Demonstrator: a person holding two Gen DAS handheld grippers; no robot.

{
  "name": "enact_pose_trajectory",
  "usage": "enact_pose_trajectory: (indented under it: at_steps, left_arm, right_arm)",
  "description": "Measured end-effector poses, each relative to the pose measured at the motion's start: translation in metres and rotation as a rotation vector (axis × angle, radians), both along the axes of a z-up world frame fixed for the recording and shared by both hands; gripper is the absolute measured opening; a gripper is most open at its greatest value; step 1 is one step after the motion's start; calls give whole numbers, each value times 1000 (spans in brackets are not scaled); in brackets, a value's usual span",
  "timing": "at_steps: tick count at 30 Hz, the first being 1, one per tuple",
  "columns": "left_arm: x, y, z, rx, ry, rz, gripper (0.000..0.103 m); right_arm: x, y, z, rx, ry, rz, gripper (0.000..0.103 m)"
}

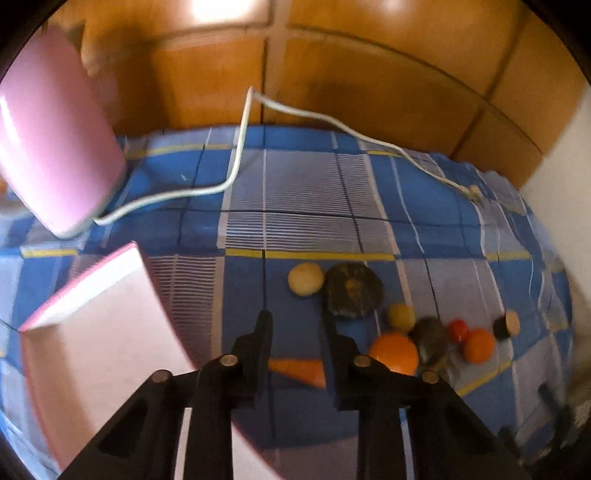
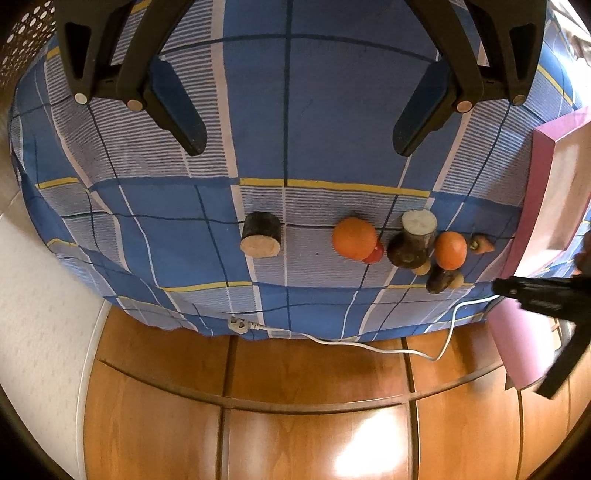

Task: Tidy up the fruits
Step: 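Reach the left tool to the small potato and close on it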

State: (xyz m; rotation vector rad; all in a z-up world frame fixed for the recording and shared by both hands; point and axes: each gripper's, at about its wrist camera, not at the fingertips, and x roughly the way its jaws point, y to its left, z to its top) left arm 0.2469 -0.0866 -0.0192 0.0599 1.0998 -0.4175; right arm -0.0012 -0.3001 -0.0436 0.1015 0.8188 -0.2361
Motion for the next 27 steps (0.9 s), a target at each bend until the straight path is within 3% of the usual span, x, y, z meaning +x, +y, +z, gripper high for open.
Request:
enact_pose_trajectory:
  at_steps: [4, 7, 13, 21, 24, 27]
  left_arm:
    - [26, -3, -12, -114, 87, 50, 24]
    - [40, -8, -22, -152, 126, 87, 24]
    - [49, -9, -35, -157, 140, 128, 29]
    - [32, 2, -37, -234, 136, 109, 29]
    - [23, 7, -33, -206, 99, 119, 28]
    - [8, 5, -23, -170, 34, 76, 27]
  right_arm:
    - [4, -5, -2, -5, 13, -4, 102]
    - [7, -9, -5, 0, 27, -12, 102]
    - [9, -12, -6, -2, 35, -18, 102]
    - [16, -28, -12, 67, 60, -55, 101]
    - [17, -41, -10, 95, 56, -90, 101]
    - [20, -53, -10, 135, 60, -111, 90]
